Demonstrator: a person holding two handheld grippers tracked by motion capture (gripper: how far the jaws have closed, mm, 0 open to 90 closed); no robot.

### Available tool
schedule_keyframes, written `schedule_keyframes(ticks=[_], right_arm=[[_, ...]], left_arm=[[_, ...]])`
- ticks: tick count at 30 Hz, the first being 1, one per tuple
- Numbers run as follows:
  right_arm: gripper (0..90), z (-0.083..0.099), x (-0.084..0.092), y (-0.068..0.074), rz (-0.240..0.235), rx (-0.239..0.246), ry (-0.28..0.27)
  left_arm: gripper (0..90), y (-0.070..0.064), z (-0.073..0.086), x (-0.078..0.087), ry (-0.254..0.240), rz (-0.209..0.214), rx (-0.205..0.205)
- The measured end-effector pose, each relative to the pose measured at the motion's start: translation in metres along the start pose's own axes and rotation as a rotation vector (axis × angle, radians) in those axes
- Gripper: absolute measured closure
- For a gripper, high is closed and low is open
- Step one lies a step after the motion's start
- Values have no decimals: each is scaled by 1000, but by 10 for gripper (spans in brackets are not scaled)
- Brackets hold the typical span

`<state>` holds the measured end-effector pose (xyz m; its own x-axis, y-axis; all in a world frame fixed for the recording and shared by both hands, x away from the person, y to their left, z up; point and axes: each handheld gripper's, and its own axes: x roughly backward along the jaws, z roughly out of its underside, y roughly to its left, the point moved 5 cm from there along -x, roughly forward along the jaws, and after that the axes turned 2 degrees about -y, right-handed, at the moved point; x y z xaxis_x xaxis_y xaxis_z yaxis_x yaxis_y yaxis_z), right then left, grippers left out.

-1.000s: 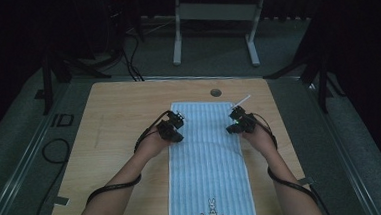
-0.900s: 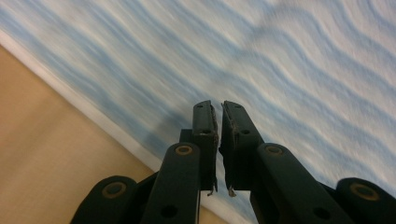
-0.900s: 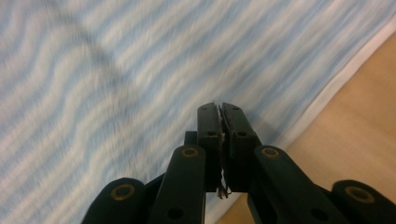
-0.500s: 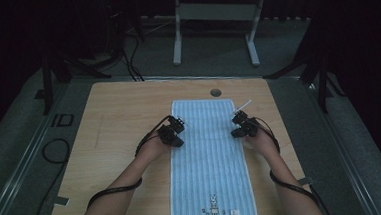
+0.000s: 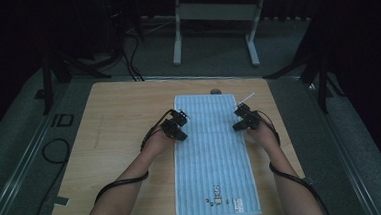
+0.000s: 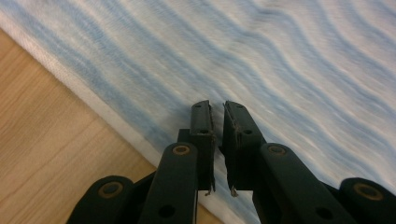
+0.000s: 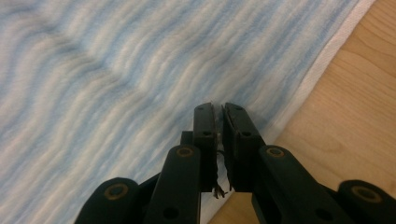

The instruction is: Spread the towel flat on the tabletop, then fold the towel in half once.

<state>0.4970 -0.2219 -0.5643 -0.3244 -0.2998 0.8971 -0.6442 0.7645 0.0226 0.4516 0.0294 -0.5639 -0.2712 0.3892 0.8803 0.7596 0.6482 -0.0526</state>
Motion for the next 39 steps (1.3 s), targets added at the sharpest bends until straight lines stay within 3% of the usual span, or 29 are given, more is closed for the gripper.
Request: schedule_keyframes(ticks=[3, 5, 9, 12, 20, 25, 31, 39], right_arm=[[839, 8, 12, 15, -24, 29, -29], [839, 17, 18, 25, -46, 48, -38], [839, 34, 21, 39, -60, 63, -37], [839, 46, 18, 45, -51, 81, -8], [838, 64, 22, 51, -54, 70, -34], [832, 65, 26, 52, -52, 70, -44], [818, 61, 38, 46, -45, 57, -73], [764, 59, 47, 38, -37, 50, -84]], left_arm=[[819, -14, 9, 9, 1, 20, -31], [818, -22, 18, 11, 31, 33, -69], [818, -34, 31, 10, 50, 50, -90], [818, -34, 37, 9, 45, 51, -81], [819, -39, 45, 12, 40, 62, -79], [774, -41, 47, 16, 39, 74, -76], [708, -30, 49, 24, 24, 62, -34], [637, -21, 49, 31, 8, 33, -12]])
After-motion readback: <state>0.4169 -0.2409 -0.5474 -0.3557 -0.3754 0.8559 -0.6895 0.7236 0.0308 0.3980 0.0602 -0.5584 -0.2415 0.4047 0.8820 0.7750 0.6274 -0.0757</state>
